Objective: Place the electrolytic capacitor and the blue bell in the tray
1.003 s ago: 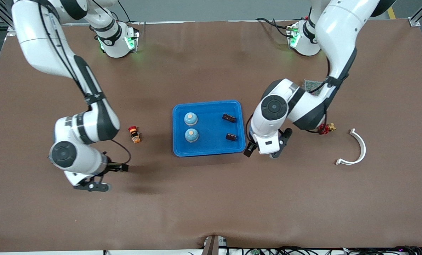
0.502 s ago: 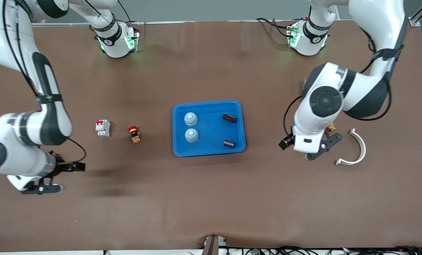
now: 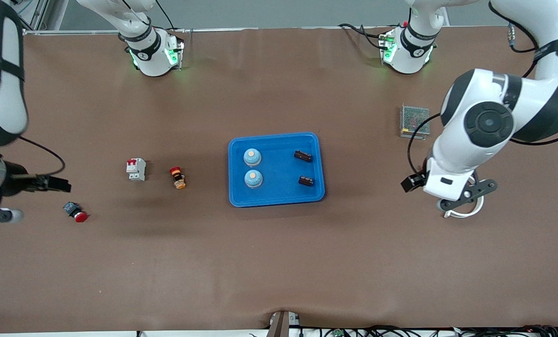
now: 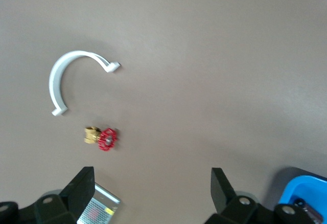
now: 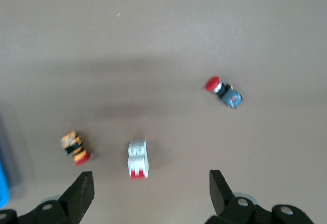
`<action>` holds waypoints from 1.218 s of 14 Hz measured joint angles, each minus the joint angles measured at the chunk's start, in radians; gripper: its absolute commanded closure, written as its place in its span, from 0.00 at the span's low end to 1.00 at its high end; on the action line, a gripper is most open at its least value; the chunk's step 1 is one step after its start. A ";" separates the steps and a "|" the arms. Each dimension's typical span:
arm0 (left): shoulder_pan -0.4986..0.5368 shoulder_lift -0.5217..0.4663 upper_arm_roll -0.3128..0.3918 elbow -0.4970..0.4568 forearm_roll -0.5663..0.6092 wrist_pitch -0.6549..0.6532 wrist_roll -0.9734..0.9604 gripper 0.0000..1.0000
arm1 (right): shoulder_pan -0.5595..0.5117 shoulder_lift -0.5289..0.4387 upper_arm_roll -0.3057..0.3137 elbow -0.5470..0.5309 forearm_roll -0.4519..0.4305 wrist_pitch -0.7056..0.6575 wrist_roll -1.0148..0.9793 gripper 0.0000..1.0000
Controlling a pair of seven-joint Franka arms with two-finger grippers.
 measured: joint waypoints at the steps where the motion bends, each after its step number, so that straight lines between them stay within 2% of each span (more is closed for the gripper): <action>1: 0.014 -0.016 0.000 0.006 0.000 -0.023 0.023 0.00 | 0.003 -0.033 -0.004 0.000 0.001 -0.031 -0.007 0.00; 5: 0.038 -0.057 0.000 0.064 -0.001 -0.134 0.094 0.00 | 0.013 -0.160 -0.043 -0.002 0.034 -0.134 -0.015 0.00; 8: 0.046 -0.072 0.020 0.094 -0.043 -0.159 0.203 0.00 | 0.021 -0.244 -0.054 -0.016 0.045 -0.176 -0.015 0.00; 13: -0.016 -0.187 0.246 0.086 -0.191 -0.227 0.496 0.00 | 0.044 -0.365 -0.055 -0.123 0.057 -0.170 0.017 0.00; 15: -0.056 -0.237 0.341 0.072 -0.245 -0.274 0.585 0.00 | 0.051 -0.375 -0.055 -0.137 0.058 -0.158 0.030 0.00; 17: -0.067 -0.271 0.393 0.053 -0.269 -0.294 0.636 0.00 | 0.061 -0.375 -0.055 -0.139 0.058 -0.142 0.035 0.00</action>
